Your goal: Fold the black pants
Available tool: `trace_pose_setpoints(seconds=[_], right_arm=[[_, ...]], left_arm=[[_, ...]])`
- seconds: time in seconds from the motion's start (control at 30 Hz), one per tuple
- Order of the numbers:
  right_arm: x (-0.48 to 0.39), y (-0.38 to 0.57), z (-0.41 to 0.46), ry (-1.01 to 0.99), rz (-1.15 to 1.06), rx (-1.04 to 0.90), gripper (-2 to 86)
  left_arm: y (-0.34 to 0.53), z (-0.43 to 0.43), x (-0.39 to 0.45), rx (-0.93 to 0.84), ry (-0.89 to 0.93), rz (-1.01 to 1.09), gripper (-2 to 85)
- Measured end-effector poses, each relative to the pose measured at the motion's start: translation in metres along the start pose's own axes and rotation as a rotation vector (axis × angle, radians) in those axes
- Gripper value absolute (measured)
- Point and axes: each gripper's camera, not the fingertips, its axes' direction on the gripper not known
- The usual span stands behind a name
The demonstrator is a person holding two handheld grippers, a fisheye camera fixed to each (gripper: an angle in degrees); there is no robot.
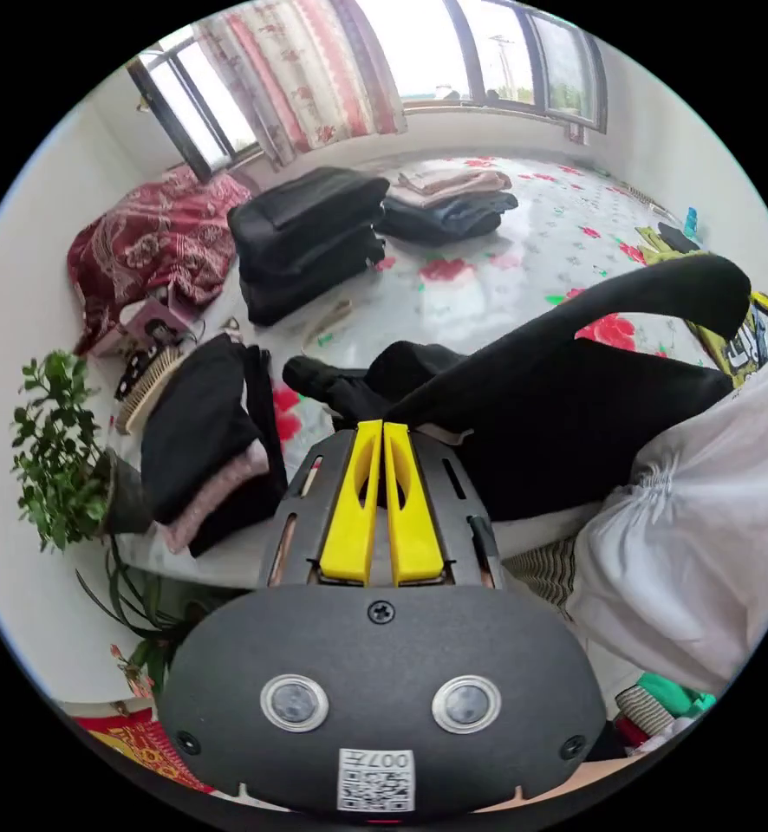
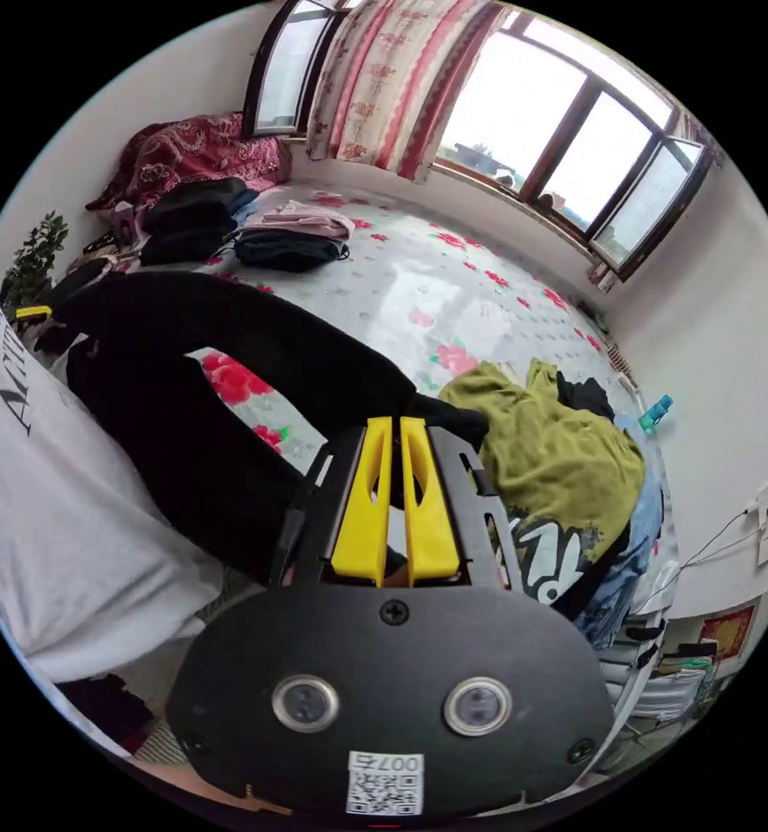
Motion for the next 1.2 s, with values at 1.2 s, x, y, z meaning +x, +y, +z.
trace_pose_setpoints(seconds=[1.2], right_arm=[[0.129,0.149,0.148,-0.226,0.497,-0.3,2.7]], left_arm=[[-0.007,0.024,0.019,-0.126,0.11,-0.217,-0.9]])
